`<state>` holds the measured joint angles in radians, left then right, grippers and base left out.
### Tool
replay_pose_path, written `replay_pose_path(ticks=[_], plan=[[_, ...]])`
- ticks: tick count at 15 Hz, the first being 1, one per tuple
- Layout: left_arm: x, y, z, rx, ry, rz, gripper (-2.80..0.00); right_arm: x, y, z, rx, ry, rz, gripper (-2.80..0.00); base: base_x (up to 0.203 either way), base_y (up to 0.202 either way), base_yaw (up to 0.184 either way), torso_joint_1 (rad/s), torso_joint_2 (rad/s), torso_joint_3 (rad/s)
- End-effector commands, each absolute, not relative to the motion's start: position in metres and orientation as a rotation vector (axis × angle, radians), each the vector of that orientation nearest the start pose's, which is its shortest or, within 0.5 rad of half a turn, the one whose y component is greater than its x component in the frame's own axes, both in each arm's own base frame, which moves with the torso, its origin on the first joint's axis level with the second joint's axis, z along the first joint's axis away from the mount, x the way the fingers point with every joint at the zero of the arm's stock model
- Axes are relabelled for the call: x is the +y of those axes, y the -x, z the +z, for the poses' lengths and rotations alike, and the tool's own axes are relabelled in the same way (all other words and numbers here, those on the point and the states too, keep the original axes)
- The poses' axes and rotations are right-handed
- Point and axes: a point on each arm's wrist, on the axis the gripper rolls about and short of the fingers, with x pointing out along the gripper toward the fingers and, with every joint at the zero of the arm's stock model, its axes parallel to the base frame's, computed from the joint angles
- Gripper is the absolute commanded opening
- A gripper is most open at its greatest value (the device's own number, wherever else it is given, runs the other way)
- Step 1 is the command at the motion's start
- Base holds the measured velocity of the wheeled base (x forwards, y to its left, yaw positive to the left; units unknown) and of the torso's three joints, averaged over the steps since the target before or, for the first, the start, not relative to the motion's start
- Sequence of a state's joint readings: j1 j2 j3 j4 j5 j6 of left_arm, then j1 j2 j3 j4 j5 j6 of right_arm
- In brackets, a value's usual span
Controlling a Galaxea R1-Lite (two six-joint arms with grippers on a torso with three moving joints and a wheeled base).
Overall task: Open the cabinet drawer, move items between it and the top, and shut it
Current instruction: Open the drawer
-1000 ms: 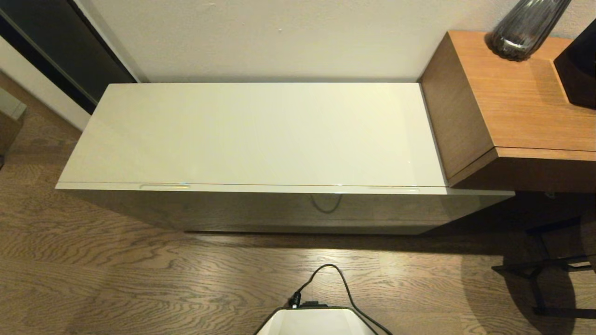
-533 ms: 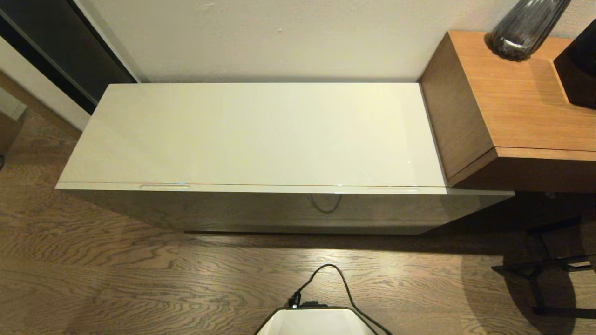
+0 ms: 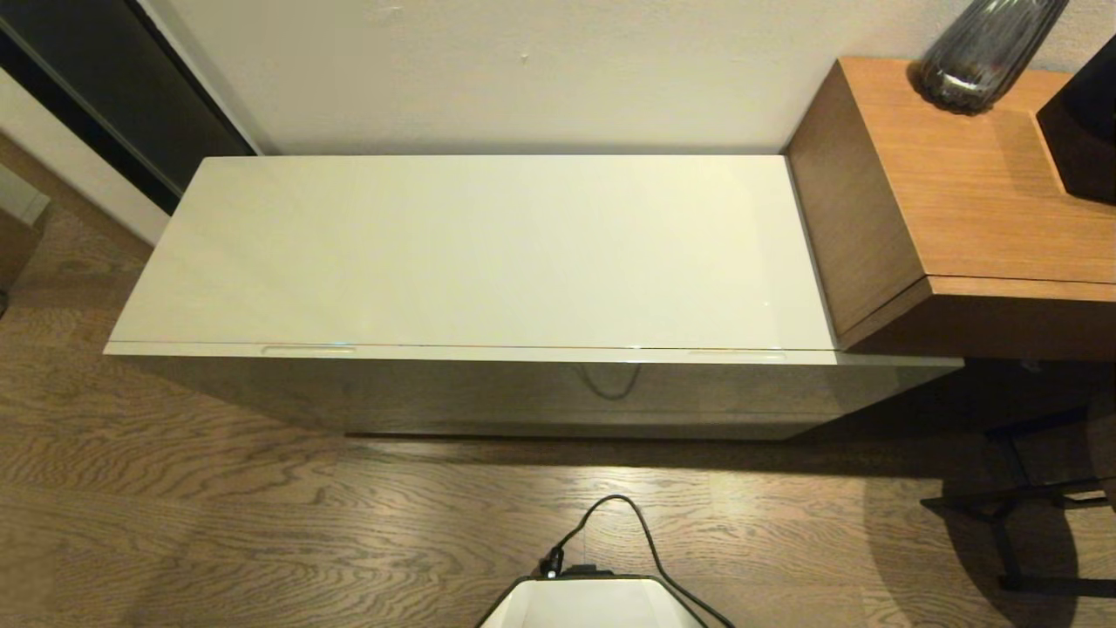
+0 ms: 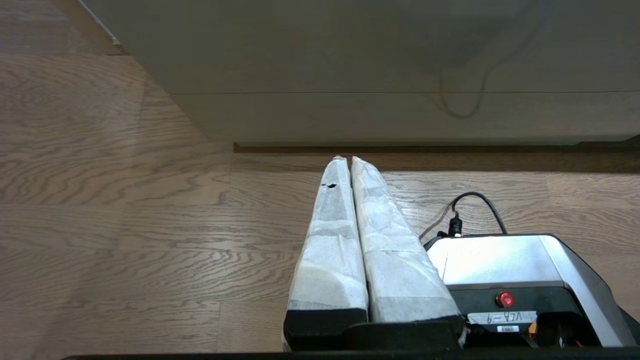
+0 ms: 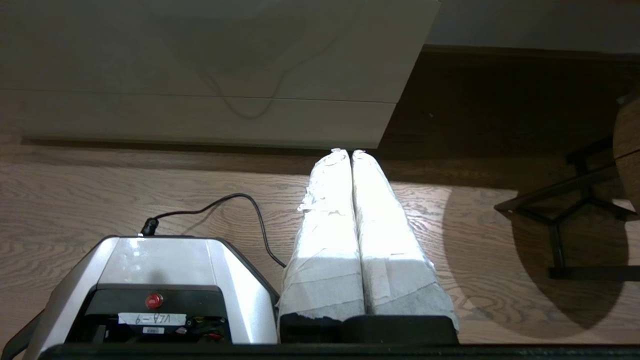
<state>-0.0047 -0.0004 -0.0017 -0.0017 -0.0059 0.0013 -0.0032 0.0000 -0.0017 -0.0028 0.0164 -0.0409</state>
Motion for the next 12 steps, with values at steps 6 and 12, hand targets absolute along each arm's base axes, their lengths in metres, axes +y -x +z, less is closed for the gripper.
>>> replay_pose_path(ticks=[6, 12], plan=[[0.0, 0.028, 0.095, -0.039, -0.024, -0.016, -2.8, 0.0, 0.023, 0.076, -0.003, 0.041, 0.014, -2.8, 0.0, 0.0, 0.0, 0.0, 0.0, 0.0], [0.0, 0.027, 0.199, 0.285, 0.056, 0.007, -2.8, 0.0, 0.023, 0.076, -0.003, 0.041, 0.014, -2.8, 0.0, 0.0, 0.0, 0.0, 0.0, 0.0]])
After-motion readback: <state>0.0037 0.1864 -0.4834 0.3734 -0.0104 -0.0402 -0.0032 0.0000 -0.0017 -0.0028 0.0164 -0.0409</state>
